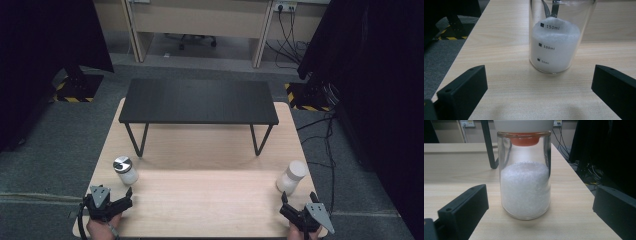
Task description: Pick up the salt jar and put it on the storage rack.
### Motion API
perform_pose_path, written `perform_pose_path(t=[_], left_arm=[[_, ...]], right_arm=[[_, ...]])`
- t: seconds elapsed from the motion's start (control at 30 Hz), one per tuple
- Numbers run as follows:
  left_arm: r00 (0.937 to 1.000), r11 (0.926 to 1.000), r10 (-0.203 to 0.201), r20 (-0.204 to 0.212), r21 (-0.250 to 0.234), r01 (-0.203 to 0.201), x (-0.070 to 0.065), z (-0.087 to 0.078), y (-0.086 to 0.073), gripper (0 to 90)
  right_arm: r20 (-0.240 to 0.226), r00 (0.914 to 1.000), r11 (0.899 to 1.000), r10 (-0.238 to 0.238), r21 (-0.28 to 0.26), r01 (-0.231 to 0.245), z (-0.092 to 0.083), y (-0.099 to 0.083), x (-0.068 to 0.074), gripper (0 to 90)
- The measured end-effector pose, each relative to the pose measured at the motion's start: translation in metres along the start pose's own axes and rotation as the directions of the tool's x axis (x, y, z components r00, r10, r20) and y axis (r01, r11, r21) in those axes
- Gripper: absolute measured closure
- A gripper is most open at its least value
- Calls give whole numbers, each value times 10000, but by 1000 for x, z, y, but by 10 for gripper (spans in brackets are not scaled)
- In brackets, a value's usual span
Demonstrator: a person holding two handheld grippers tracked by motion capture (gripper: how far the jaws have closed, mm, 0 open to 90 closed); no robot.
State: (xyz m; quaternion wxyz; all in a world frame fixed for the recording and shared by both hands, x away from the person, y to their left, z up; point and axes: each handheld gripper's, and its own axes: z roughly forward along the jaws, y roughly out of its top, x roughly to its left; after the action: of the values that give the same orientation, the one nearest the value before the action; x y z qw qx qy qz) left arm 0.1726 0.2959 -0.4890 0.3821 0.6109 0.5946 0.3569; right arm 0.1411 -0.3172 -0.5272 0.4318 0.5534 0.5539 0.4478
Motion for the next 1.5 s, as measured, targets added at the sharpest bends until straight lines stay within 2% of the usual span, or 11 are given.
perform_pose_path(t=[0.53, 0.7, 0.83, 1.03, 1.1, 1.2, 1.3, 1.5], left_arm=[[10000, 9999, -2, 37, 151, 2, -2, -1, 4, 0], [9998, 9996, -195, 74, 185, 194, -3, -1, 6, 0], [9998, 9991, -67, 179, 417, 59, -4, 2, 14, 0], [9998, 9993, -32, 202, 374, 24, -9, 5, 22, 0], [9995, 9986, -88, 290, 515, 73, -8, 7, 27, 0], [9999, 9961, -144, 93, 869, 136, -13, 12, 36, 0], [9993, 9954, -304, 215, 920, 283, -11, 14, 41, 0], [9996, 9966, -16, 287, 823, -8, -16, 17, 48, 0]], right_arm=[[-40, 10000, 9999, -50, -98, 50, -1, -2, 0, 4], [-60, 9998, 9998, -164, -139, 163, -1, -3, 0, 4], [-76, 9998, 9998, -156, -142, 155, -1, -3, 0, 4], [-183, 9998, 9999, -67, -156, 65, -1, -3, -3, 4], [-192, 9998, 9999, -27, -168, 23, -1, -3, -3, 4], [-205, 9998, 9998, -27, -173, 23, -1, -3, -3, 4], [-220, 9997, 9999, -76, -145, 72, -1, -3, -3, 4], [-256, 9996, 9999, -92, -105, 90, -1, -2, -4, 4]])
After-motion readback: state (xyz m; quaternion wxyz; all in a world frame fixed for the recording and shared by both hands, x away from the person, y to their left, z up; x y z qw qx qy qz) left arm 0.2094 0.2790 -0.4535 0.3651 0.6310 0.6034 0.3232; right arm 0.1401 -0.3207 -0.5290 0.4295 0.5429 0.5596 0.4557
